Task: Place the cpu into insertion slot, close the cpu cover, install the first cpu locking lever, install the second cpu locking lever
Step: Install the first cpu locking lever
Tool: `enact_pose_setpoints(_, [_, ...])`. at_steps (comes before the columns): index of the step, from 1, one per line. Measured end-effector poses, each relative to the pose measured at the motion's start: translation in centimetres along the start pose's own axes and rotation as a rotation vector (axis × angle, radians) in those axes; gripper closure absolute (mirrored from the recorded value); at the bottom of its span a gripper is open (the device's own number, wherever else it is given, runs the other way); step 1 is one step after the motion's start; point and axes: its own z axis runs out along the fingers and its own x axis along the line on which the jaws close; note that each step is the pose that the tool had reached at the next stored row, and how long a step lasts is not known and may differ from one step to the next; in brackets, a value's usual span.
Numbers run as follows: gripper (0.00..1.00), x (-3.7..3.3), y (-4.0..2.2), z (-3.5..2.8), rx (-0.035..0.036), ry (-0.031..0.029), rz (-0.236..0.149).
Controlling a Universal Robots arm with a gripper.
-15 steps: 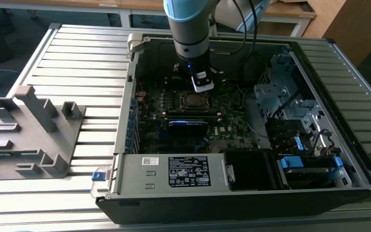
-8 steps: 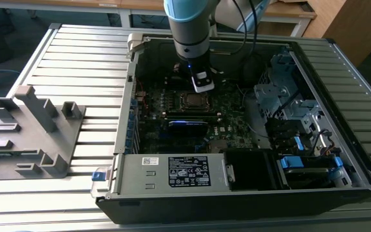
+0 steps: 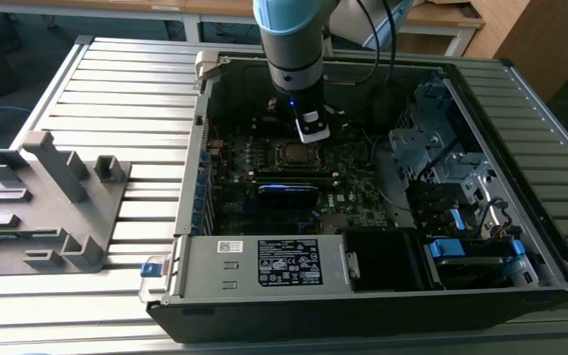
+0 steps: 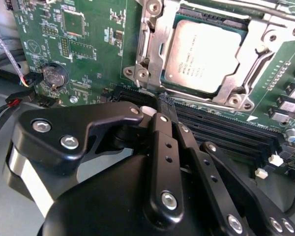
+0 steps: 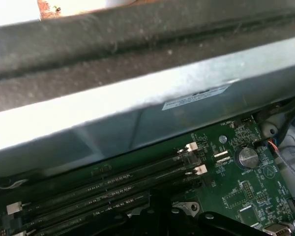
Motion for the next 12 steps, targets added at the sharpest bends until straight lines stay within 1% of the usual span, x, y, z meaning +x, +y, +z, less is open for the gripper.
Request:
enact_pose_setpoints(4, [0.89,-0.03,-0.07,0.01,0.0027,-0.0007,0.0])
enact_pose_setpoints(8, [0.89,-0.02,-0.15,0.13,0.0032,-0.0008,-0.001])
enact_pose_setpoints(9, [0.89,-0.02,-0.16,0.23,0.0014,-0.0015,-0.001])
enact_pose_setpoints(12, [0.89,-0.02,-0.18,0.23,0.0024,-0.0012,-0.001])
